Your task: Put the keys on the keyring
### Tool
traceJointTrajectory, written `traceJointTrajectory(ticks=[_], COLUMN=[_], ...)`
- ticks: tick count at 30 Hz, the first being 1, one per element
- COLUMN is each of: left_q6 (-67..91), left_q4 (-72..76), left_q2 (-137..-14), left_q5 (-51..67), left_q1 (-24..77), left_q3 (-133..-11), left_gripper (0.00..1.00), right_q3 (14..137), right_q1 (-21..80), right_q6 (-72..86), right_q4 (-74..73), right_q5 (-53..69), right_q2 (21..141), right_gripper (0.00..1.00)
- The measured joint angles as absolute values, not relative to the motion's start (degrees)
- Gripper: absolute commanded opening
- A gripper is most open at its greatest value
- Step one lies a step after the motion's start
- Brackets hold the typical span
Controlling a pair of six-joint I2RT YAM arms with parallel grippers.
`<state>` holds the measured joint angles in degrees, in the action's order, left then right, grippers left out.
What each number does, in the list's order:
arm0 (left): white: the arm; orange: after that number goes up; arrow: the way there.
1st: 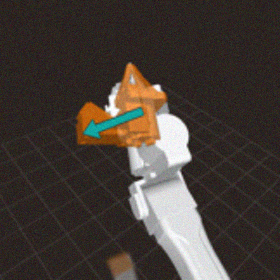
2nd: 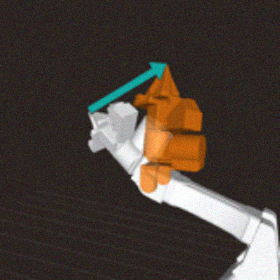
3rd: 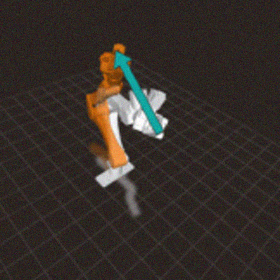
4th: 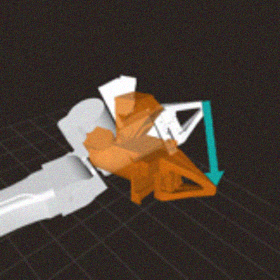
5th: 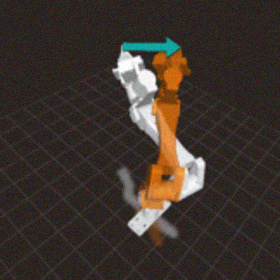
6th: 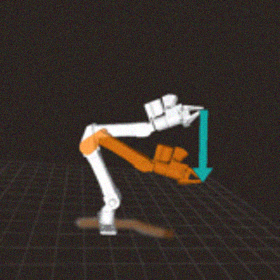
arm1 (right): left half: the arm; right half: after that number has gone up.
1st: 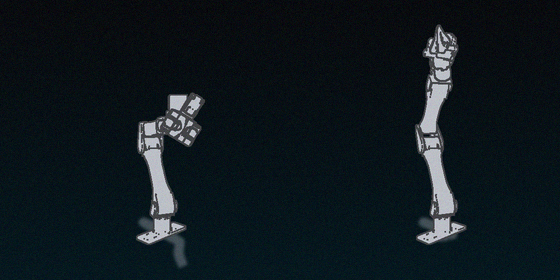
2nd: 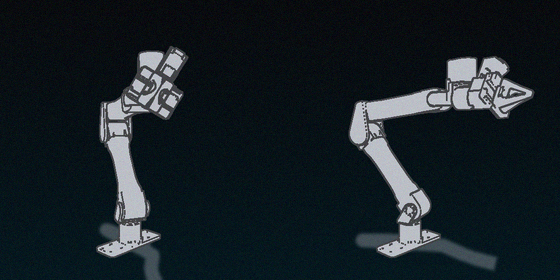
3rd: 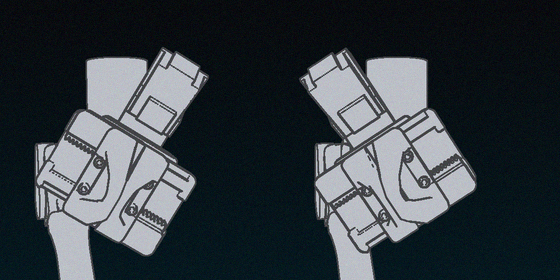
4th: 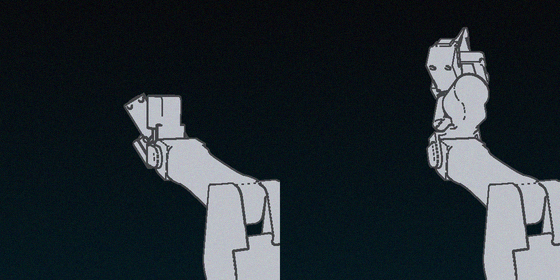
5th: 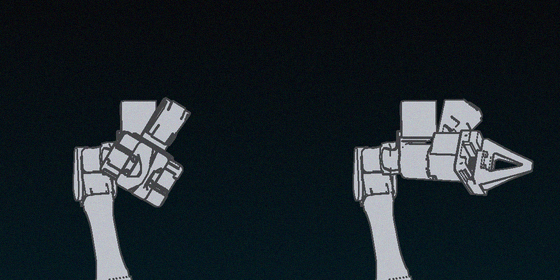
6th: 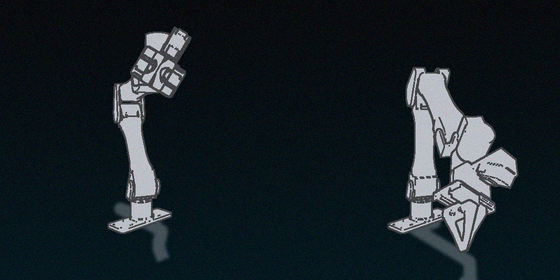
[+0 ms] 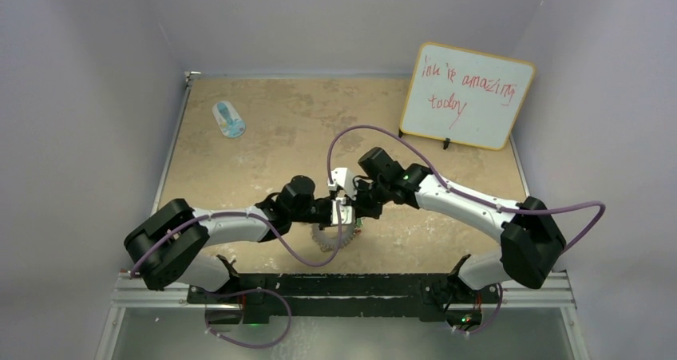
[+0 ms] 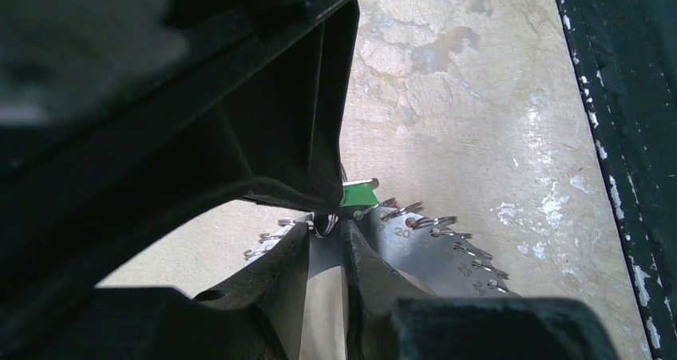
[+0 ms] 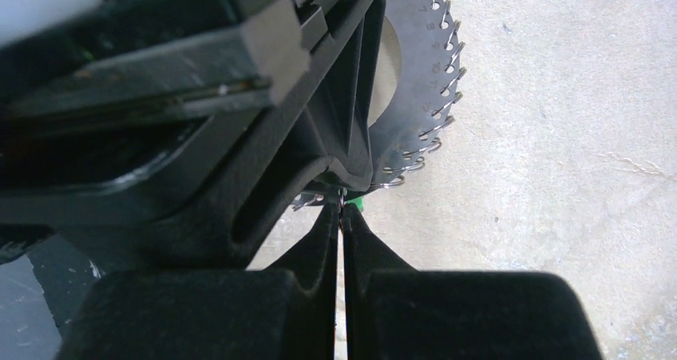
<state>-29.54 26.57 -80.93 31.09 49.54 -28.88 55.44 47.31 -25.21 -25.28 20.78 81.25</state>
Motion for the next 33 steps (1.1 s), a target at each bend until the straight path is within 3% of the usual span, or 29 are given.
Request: traceJointTrajectory(ticks=[7,14,16,17,19,22,25,33], left_q6=[-27.79,-27.64,-27.64,-27.62,-27.27,-25.78,-23.24,-15.44], left_q4=[30.81,31.03,31.14,31.44,32.6,35.51,39.64,56.55], left_q2=[-80.93,-80.97,-80.97,-80.93,-80.42,-78.96,-76.69,-70.11], left_q5=[31.22,30.79,30.52,30.26,29.65,27.92,25.67,20.88], left_q1=[49.54,49.54,49.54,49.54,49.56,49.84,49.98,50.02], left_q3=[-27.35,-27.27,-27.18,-26.98,-26.11,-23.53,-19.73,-8.01], left_gripper=[0.0,0.0,0.0,0.0,0.0,0.0,0.0,0.0], right_q3=[55.44,55.42,55.27,55.05,53.95,51.33,47.22,37.63], right_q1=[47.35,47.35,47.35,47.35,47.35,47.27,46.57,42.83], right_q6=[-25.89,-26.13,-25.98,-25.8,-24.8,-22.85,-21.41,-19.07], right_q4=[-24.27,-24.4,-24.1,-23.68,-22.02,-16.32,-8.97,4.67], right_q5=[21.67,21.98,21.91,21.82,21.52,21.32,21.54,27.79], right_q2=[81.25,81.25,81.19,81.01,79.9,75.68,69.14,61.63], right_gripper=[0.0,0.0,0.07,0.23,0.44,0.58,0.59,0.48])
